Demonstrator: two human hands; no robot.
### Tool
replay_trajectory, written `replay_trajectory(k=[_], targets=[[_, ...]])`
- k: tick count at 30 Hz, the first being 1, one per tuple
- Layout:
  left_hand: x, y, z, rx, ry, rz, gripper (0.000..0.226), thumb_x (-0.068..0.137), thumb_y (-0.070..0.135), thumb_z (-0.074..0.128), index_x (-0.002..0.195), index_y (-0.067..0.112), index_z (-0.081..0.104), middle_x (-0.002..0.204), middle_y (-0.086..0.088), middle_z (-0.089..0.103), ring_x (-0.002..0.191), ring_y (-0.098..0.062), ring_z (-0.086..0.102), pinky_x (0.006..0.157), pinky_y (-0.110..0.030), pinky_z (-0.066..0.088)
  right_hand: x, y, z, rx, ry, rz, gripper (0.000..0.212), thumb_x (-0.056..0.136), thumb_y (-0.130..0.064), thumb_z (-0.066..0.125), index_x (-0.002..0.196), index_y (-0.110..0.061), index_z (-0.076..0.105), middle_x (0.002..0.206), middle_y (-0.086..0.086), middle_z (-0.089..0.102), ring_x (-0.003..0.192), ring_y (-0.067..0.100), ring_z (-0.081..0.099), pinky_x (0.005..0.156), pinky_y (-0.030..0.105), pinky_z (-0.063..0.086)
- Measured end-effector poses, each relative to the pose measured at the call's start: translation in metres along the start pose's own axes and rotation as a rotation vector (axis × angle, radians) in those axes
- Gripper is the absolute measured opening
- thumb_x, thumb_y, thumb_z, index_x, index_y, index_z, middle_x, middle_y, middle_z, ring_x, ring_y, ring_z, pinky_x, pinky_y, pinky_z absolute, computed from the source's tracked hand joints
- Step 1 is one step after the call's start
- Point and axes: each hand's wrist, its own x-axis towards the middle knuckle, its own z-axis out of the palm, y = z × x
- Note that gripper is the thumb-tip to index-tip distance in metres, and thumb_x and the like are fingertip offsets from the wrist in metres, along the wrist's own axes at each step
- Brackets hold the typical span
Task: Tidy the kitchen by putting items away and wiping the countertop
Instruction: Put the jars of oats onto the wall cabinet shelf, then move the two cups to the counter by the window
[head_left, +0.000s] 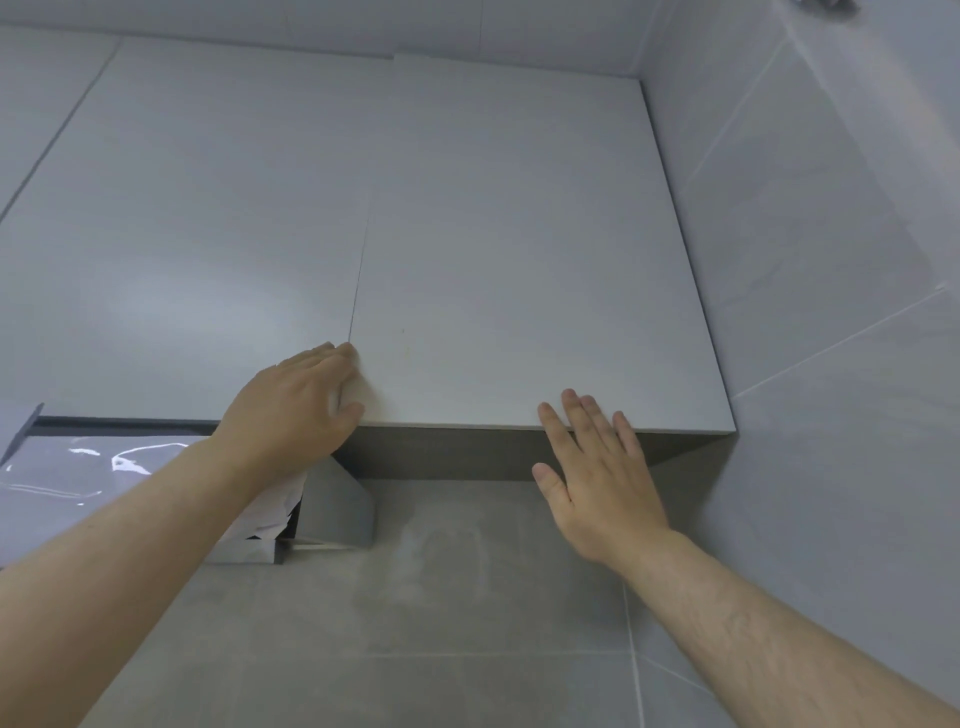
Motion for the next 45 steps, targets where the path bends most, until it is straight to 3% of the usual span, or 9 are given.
replay_trajectory(k=[3, 8, 19, 22, 24, 27, 33, 41, 45], targets=[[0.002, -0.003, 0.004, 0.008, 0.016, 0.032, 0.015, 0.083, 0.033, 0.038, 0.089, 0.023, 0.048, 0.077, 0.004, 0.049, 0.071, -0.022, 0.052, 0.065, -0.039, 0.048, 0.001, -0.001, 0.0, 0.05, 0.036, 0.007, 0.076, 0.088, -0.056, 0.0, 0.157, -0.029, 0.012, 0.167, 0.001, 0.005, 0.153, 0.016, -0.003, 0.123, 0.039, -0.008], [0.004, -0.009, 0.012, 0.04, 0.046, 0.047, 0.018, 0.083, 0.031, 0.04, 0.09, 0.022, 0.054, 0.084, 0.005, 0.059, 0.075, -0.022, 0.056, 0.069, -0.041, 0.049, 0.006, -0.001, -0.002, 0.114, 0.117, 0.023, 0.073, 0.087, -0.059, 0.013, 0.148, -0.027, 0.038, 0.157, 0.006, 0.033, 0.149, 0.023, 0.02, 0.122, 0.041, 0.004], [-0.004, 0.01, 0.002, 0.014, -0.145, -0.061, 0.015, 0.083, 0.02, 0.051, 0.095, 0.018, 0.043, 0.083, 0.002, 0.049, 0.075, -0.024, 0.052, 0.067, -0.039, 0.046, 0.004, -0.01, -0.02, 0.129, -0.049, 0.048, 0.068, 0.095, -0.057, 0.041, 0.154, -0.026, 0.023, 0.164, 0.004, 0.014, 0.152, 0.021, 0.004, 0.124, 0.041, -0.002], [-0.015, 0.022, -0.007, -0.013, -0.275, -0.114, 0.016, 0.086, 0.02, 0.052, 0.101, 0.016, 0.047, 0.092, 0.0, 0.054, 0.082, -0.023, 0.053, 0.069, -0.035, 0.043, 0.0, -0.01, -0.034, 0.191, -0.135, 0.077, 0.06, 0.095, -0.048, 0.047, 0.148, -0.024, 0.036, 0.162, 0.002, 0.02, 0.15, 0.022, 0.013, 0.122, 0.039, 0.012], [-0.027, 0.031, -0.016, -0.032, -0.32, -0.142, 0.023, 0.09, 0.024, 0.052, 0.112, 0.019, 0.056, 0.111, 0.0, 0.061, 0.097, -0.023, 0.056, 0.081, -0.035, 0.045, -0.005, -0.009, -0.045, 0.3, -0.197, 0.098, 0.033, 0.094, -0.039, 0.051, 0.122, -0.023, 0.061, 0.147, 0.0, 0.043, 0.14, 0.02, 0.034, 0.109, 0.035, 0.033], [-0.053, 0.047, -0.029, -0.079, -0.276, -0.18, 0.033, 0.091, 0.029, 0.051, 0.121, 0.021, 0.063, 0.126, 0.003, 0.062, 0.116, -0.022, 0.055, 0.095, -0.032, 0.042, -0.028, -0.017, -0.06, 0.52, -0.285, 0.07, 0.015, 0.093, -0.028, 0.053, 0.092, -0.029, 0.068, 0.102, -0.007, 0.067, 0.108, 0.016, 0.061, 0.085, 0.027, 0.045], [-0.129, 0.074, -0.046, -0.104, -0.255, -0.023, 0.043, 0.075, 0.043, 0.035, 0.087, 0.017, 0.066, 0.083, 0.005, 0.067, 0.083, -0.026, 0.061, 0.075, -0.035, 0.049, -0.099, -0.043, -0.06, 0.722, -0.445, 0.054, 0.023, 0.094, -0.029, 0.058, 0.112, -0.025, 0.071, 0.112, -0.009, 0.071, 0.105, 0.007, 0.064, 0.097, 0.03, 0.05], [-0.241, 0.091, -0.046, -0.197, -0.53, -0.219, 0.055, 0.077, 0.056, 0.036, 0.116, 0.03, 0.065, 0.129, 0.016, 0.061, 0.12, -0.007, 0.055, 0.095, -0.017, 0.036, -0.203, -0.054, -0.04, 0.84, -0.617, 0.162, 0.028, 0.093, -0.034, 0.059, 0.12, -0.031, 0.068, 0.111, -0.018, 0.067, 0.102, -0.003, 0.061, 0.096, 0.023, 0.048], [-0.285, 0.103, -0.048, -0.253, -0.617, -0.326, 0.032, 0.094, 0.041, 0.051, 0.126, 0.036, 0.057, 0.134, 0.026, 0.05, 0.088, 0.002, 0.056, 0.086, -0.015, 0.035, -0.249, -0.056, -0.031, 0.91, -0.686, 0.255, 0.033, 0.093, -0.036, 0.059, 0.126, -0.04, 0.062, 0.119, -0.017, 0.061, 0.111, 0.0, 0.06, 0.1, 0.026, 0.047]])
